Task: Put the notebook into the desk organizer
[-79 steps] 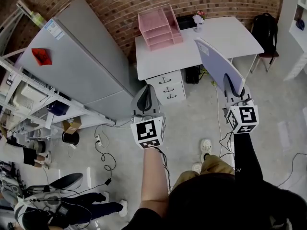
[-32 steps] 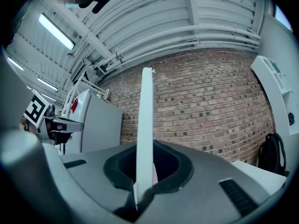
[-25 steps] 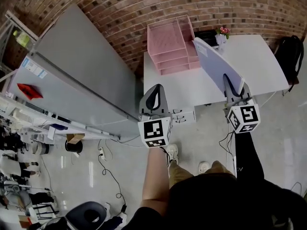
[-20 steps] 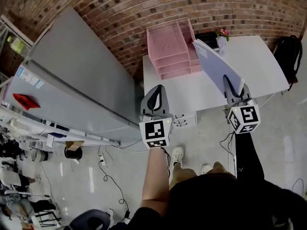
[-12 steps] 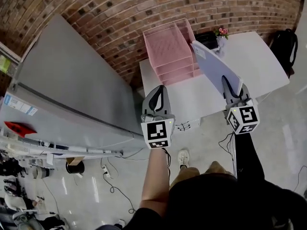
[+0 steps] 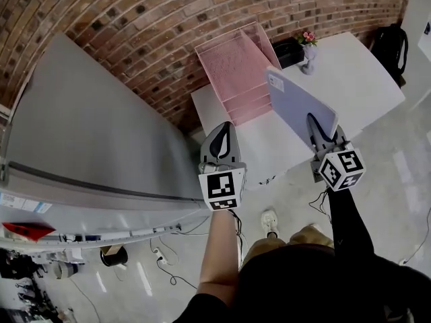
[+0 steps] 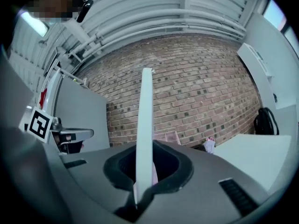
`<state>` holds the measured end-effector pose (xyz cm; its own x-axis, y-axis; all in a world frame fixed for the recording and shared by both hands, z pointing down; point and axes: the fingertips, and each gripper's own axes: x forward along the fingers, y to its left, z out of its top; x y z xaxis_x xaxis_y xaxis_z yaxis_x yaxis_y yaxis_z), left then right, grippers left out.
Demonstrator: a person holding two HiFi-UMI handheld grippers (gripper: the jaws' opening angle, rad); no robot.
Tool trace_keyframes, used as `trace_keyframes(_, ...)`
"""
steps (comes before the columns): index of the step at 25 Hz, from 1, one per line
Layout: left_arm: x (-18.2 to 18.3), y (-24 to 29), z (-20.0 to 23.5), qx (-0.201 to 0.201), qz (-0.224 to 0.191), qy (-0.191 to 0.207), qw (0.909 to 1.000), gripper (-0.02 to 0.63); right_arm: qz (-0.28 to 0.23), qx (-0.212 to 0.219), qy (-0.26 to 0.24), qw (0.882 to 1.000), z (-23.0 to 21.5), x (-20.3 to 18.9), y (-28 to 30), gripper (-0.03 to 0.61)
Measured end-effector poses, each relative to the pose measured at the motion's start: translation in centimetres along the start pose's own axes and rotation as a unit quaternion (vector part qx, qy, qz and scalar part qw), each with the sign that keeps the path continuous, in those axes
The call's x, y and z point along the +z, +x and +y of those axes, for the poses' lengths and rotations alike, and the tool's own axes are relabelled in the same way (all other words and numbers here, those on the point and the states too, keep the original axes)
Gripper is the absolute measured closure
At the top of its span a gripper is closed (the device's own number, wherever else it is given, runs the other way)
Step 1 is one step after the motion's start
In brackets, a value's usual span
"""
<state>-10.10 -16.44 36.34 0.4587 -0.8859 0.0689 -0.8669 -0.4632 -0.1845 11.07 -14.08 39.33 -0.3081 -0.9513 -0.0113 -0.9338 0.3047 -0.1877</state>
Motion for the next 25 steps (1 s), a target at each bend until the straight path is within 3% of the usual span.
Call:
trace_keyframes(4,-0.8,0.4,1.0,-0.015,0.001,-0.002,0.9999,0.598,-0.001,0.0,0.105,0.994,0.4,-2.2,0.3,0.532)
trace_keyframes(8,-1.2,0.6,1.5,-0.027,0.001,-0.001,0.9996,0.598,-0.009,-0.002,0.199,0.98,0.4,-4.0,0.4,0.532)
trace_keyframes(11,-1.3,0.7,1.7,-0.036,0.0,-0.002,0.9993,0.598,-0.026,-0.002,0.286,0.958,0.3,-5.2,0.6,0.532)
trace_keyframes(16,-1.2,1.0,2.1,-0.047,-0.003,0.003,0.9989,0.598,-0.06,0.022,0.412,0.909,0.7,-6.5,1.2,0.532)
trace_keyframes(18,-1.1,1.1,2.4,-0.047,-0.004,0.003,0.9989,0.598,-0.076,0.034,0.471,0.878,0.6,-7.6,1.2,0.532)
trace_keyframes(21,-1.0,1.1,2.9,-0.049,-0.005,0.005,0.9988,0.598,-0.111,0.062,0.56,0.819,0.9,-8.8,1.3,0.532)
trace_keyframes(23,-0.9,1.1,3.2,-0.049,-0.006,0.004,0.9988,0.598,-0.134,0.084,0.605,0.78,1.1,-9.3,1.3,0.532)
trace_keyframes(25,-1.0,0.9,3.6,-0.048,-0.006,0.0,0.9988,0.598,-0.151,0.108,0.635,0.75,1.2,-9.8,1.4,0.532)
